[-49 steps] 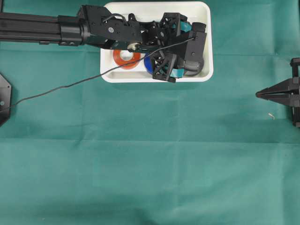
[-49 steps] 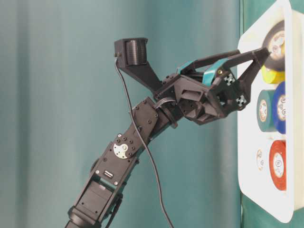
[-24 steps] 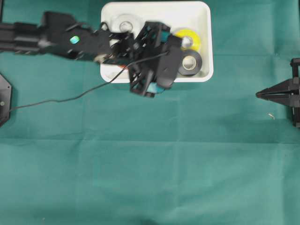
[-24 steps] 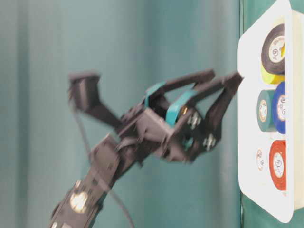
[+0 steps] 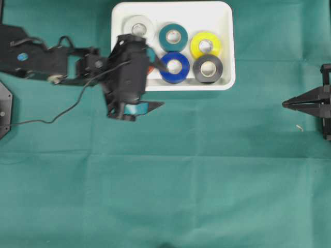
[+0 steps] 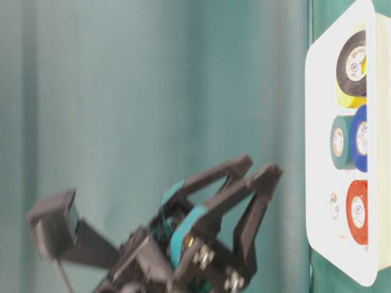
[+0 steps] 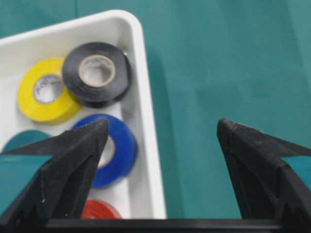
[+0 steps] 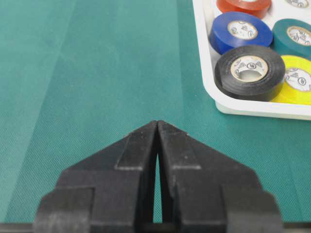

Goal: Put the tape into the white case with the left arm.

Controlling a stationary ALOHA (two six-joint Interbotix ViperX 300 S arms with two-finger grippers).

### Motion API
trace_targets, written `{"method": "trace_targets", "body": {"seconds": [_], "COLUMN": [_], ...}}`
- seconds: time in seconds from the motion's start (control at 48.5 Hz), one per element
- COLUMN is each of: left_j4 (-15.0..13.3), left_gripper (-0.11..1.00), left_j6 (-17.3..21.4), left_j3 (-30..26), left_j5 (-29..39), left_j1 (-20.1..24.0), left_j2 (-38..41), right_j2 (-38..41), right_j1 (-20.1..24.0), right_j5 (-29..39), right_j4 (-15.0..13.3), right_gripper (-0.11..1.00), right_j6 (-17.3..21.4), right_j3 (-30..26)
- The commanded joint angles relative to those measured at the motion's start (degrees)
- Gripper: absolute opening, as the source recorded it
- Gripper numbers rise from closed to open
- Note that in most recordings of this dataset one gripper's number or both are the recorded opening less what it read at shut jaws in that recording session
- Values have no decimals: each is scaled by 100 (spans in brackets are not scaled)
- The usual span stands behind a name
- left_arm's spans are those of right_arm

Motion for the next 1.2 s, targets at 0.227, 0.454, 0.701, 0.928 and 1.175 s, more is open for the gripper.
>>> {"method": "trace_targets", "body": {"seconds": [0.227, 0.454, 0.701, 0.928, 1.175], "left_j4": [-18, -18, -18, -18, -18], "left_gripper": [94, 93, 93, 93, 93], "left_j6": [-475, -571, -580, -580, -580], "left_j3": [967, 1380, 1714, 1907, 1925], "left_j5": [-879, -1002, -1125, -1362, -1354], "left_j1": [-149, -202, -211, -211, -211], "left_j2": [-1081, -1477, -1863, -1942, -1960], "right_j2": [26, 26, 26, 18, 18], "right_j1": [-9, -9, -9, -9, -9], "right_j5": [-62, -53, -62, -62, -53], "right_j4": [0, 0, 0, -9, 0], "right_gripper": [-9, -9, -9, -9, -9], "right_j6": [0, -9, -9, -9, -9], "right_j3": [-62, -62, -62, -70, -62]}}
